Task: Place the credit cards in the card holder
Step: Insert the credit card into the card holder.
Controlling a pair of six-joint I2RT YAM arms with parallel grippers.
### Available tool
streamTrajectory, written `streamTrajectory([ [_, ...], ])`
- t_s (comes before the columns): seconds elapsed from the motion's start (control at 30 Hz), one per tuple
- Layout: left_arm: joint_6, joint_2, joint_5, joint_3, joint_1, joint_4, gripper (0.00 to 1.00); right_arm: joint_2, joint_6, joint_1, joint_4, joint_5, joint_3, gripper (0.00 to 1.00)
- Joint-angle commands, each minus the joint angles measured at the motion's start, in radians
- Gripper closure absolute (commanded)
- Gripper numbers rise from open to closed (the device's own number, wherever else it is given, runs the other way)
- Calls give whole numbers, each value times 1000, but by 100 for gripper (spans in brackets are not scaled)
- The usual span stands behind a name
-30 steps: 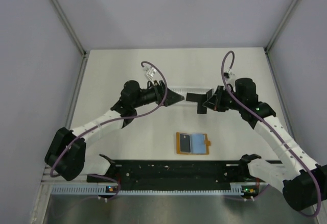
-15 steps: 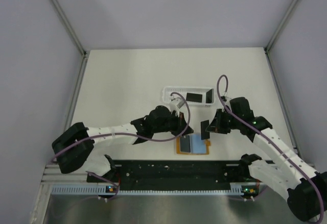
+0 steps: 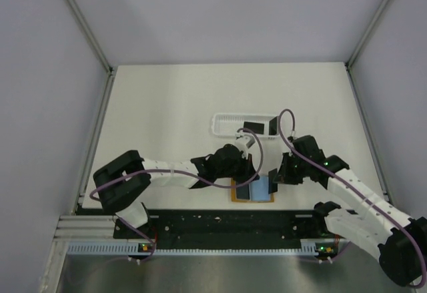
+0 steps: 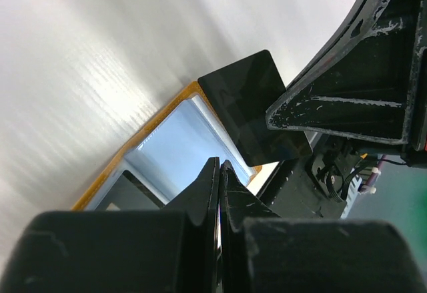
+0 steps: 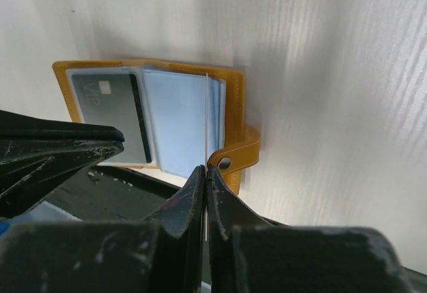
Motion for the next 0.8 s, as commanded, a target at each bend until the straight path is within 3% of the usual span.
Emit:
streamTrajectory([
  [0.0, 3, 57, -16, 75, -21, 28, 100, -15, 18, 13, -34, 79, 17, 100],
  [0.77, -12, 215, -22, 128, -78, 14, 100, 23, 48, 48, -42, 137, 14, 100],
])
